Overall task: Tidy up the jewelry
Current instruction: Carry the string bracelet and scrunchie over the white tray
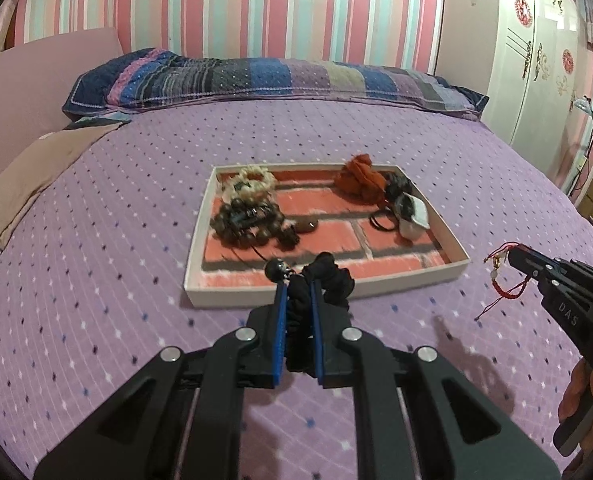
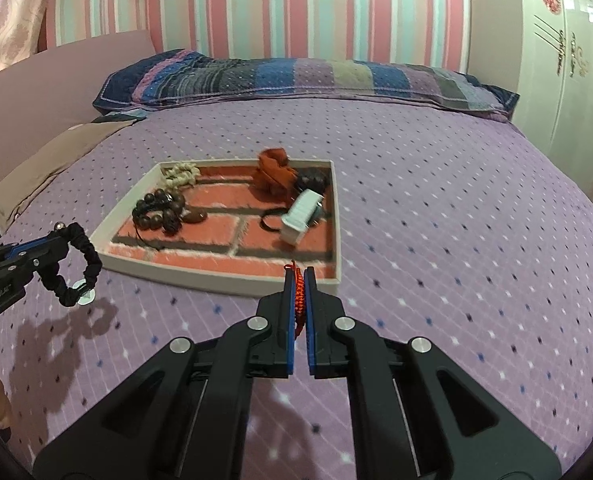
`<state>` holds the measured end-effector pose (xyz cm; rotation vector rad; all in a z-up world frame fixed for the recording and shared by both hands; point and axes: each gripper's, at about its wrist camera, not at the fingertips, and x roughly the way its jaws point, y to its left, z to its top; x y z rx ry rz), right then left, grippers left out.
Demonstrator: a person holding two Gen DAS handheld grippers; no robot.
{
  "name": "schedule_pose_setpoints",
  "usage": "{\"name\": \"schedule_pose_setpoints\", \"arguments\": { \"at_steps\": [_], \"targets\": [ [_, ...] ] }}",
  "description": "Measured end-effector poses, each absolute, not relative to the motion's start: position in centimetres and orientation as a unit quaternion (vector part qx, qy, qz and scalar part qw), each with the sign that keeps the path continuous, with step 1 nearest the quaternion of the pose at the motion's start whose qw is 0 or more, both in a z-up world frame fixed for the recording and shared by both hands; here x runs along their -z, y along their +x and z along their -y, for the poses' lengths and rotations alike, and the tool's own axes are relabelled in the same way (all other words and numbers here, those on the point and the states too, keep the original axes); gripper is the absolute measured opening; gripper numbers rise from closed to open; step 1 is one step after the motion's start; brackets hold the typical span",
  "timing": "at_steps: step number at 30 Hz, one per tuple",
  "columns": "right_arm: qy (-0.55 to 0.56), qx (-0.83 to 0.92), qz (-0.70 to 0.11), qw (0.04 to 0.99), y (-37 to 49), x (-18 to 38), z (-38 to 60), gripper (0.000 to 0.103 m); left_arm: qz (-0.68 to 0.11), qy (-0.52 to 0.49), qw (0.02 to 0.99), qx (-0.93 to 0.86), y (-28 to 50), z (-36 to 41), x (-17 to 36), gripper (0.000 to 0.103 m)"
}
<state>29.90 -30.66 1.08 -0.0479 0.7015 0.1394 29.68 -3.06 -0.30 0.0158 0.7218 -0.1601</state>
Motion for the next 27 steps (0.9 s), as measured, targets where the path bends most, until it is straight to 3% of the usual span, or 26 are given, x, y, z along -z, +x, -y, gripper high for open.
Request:
{"name": "schedule_pose_setpoints", "arguments": {
  "at_steps": [14, 27],
  "targets": [
    [-0.032, -0.079, -0.341, 0.936, 37.9, -1.7, 26.8, 0.005, -0.367, -0.007, 0.927, 0.082, 36.6, 1.0, 1.2, 0.012],
    [-0.035, -0.070, -0.385, 0.920, 40.4, 4.1, 26.2, 0.005, -0.404, -0.011, 0.912, 0.068, 39.7, 0.1, 6.4, 0.012]
  ]
}}
